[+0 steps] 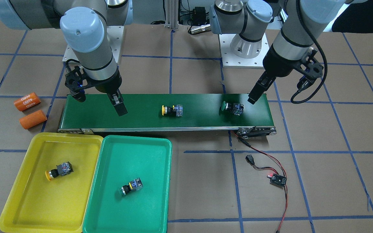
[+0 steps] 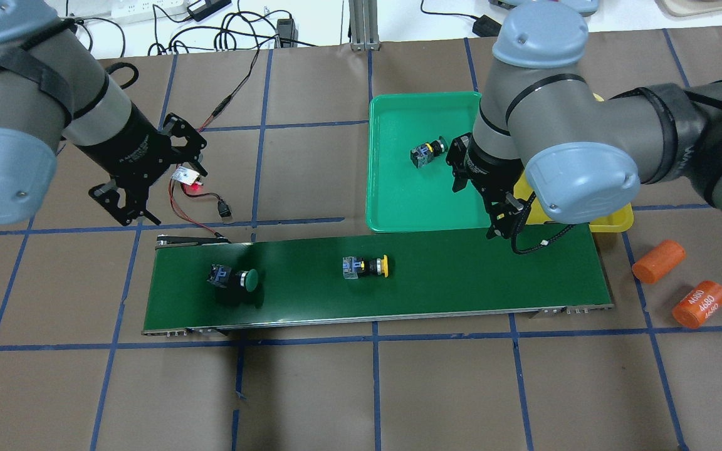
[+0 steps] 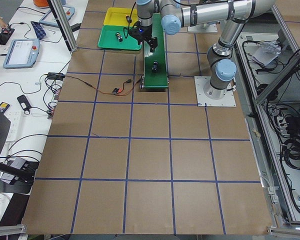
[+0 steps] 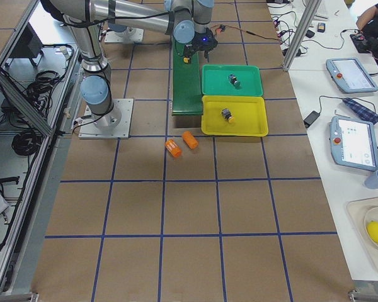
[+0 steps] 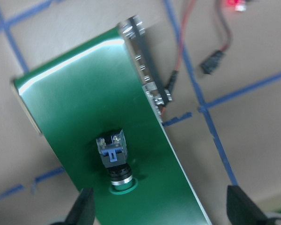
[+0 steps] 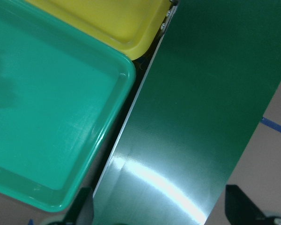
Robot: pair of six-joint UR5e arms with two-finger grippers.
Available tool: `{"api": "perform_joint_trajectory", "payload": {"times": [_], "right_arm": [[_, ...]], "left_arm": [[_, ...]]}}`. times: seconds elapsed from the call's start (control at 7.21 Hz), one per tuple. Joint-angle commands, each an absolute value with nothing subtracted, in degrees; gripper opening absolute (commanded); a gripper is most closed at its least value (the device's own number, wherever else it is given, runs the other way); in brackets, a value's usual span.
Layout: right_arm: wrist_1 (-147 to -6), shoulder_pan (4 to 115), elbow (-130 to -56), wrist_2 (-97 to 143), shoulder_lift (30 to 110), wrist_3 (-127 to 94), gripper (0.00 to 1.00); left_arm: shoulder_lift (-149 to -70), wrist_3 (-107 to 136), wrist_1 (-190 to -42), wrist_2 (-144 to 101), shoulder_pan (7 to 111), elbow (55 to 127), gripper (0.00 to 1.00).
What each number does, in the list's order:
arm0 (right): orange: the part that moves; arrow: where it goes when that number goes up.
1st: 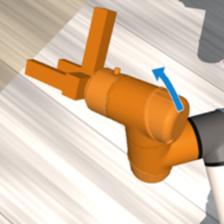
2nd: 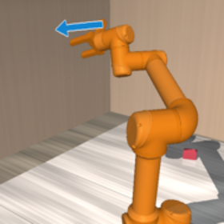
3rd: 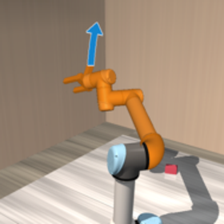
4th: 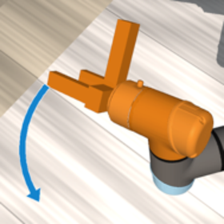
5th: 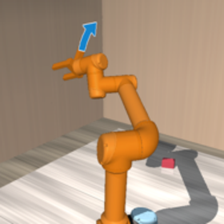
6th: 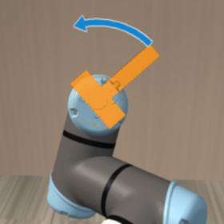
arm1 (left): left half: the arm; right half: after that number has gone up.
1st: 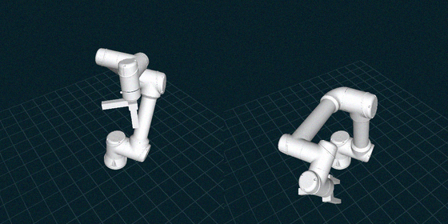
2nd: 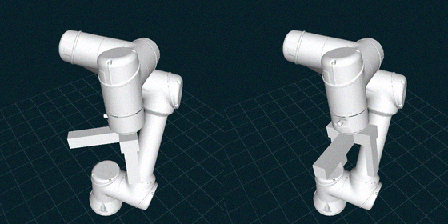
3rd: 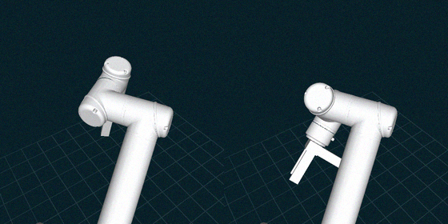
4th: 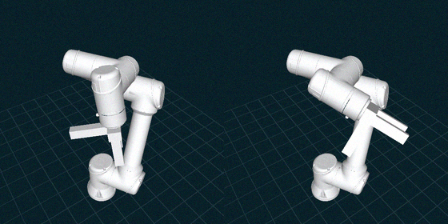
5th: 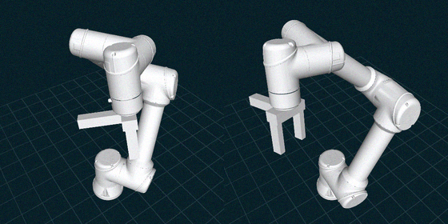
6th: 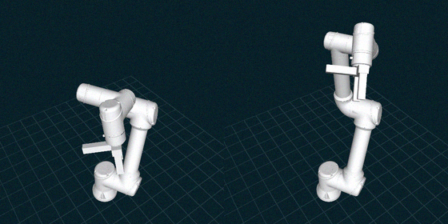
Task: Sort buttons by color to trays
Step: 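Lower the right gripper to the yellow button while the left gripper rises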
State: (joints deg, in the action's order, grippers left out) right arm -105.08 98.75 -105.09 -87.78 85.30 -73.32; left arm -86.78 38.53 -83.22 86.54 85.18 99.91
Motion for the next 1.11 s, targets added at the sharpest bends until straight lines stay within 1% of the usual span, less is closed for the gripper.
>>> {"api": "perform_joint_trajectory", "payload": {"times": [0.0, 0.14, 0.28, 0.55, 0.69, 0.83, 0.97], "right_arm": [[-108.4, 101.3, -108.2, -86.6, 85.2, -76.8, 1.0], [-109.8, 102.8, -108.5, -86.7, 84.4, -77.3, 1.0], [-109.9, 103.7, -108.5, -86.6, 83.3, -80.0, 1.0], [-111.9, 105.4, -108.5, -86.7, 80.5, -81.0, 1.0], [-115.7, 105.8, -108.8, -86.6, 78.2, -81.5, 1.0], [-116.6, 106.8, -108.7, -86.7, 77.5, -82.3, 1.0], [-116.5, 107.0, -108.8, -86.8, 77.3, -82.3, 1.0]], "left_arm": [[-88.9, 13.6, -86.8, 87.5, 84.9, 92.7, 1.0], [-90.1, 5.8, -87.7, 92.6, 85.2, 90.4, 1.0], [-90.1, -1.5, -87.9, 97.6, 85.3, 90.3, 1.0], [-89.7, 6.7, -88.1, 96.0, 86.0, 93.1, 1.0], [-89.2, 3.3, -88.5, 94.0, 86.0, 93.8, 1.0], [-89.5, -1.4, -88.4, 92.5, 86.0, 93.6, 1.0], [-87.6, -0.1, -88.7, 93.3, 86.0, 94.3, 1.0]]}}
